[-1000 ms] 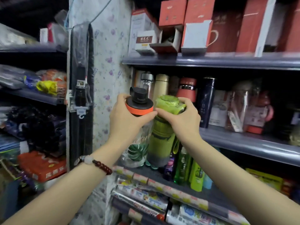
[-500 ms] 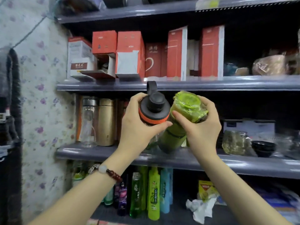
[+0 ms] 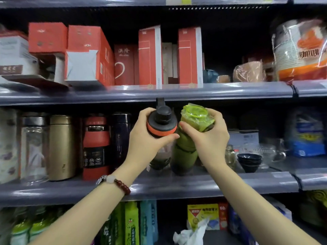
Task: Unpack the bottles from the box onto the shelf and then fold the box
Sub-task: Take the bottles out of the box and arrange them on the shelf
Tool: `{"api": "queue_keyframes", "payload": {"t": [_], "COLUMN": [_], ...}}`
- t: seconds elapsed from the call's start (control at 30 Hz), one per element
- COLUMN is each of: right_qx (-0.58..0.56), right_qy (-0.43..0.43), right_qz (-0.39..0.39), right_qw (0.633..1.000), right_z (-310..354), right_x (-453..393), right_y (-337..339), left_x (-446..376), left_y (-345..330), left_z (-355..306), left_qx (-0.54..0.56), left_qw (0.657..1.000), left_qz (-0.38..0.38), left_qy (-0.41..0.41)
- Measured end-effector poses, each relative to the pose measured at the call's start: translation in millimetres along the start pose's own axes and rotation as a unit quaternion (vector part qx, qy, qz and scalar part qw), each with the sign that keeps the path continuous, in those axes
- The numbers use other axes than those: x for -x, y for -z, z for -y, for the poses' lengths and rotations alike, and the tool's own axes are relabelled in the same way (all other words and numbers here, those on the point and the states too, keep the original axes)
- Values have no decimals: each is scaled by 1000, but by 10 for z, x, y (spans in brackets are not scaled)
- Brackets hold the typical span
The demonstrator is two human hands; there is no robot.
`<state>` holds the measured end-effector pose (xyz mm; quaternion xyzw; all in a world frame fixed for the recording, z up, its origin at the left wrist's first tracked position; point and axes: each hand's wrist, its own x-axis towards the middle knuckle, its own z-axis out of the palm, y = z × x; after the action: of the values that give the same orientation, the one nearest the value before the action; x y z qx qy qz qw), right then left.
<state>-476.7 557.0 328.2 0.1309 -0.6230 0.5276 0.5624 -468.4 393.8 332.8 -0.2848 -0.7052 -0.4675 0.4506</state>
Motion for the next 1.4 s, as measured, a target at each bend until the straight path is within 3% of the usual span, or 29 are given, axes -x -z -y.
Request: {"api": "queue_keyframes", "payload": {"t": [0.27,0.53,0.97,1.2,1.4], "right_qx": [38,74,66,47,38], "right_qy": [-53,-68,-134,-142,-150], "right_qz": [11,-8,-32,-14,76], "right_qw": [998,995,988,989,985], "right_z": [-51,-44,-242,-293,-341], "right_x": [-296,-399,-574,-640,-607], "right_y": [-239,-372,-342,-334,-528], "left_x": [-180,-570,-764,-880,-873], "left_y": [-11,-33,-177,-279,-256], "left_z": [319,495,504,536,815], "left_qx": [14,42,18,23,43], "left_qw": [998,997,983,983,981], "left_qz": [61,47,176,164,43], "left_qy": [5,46,50,83,182]}}
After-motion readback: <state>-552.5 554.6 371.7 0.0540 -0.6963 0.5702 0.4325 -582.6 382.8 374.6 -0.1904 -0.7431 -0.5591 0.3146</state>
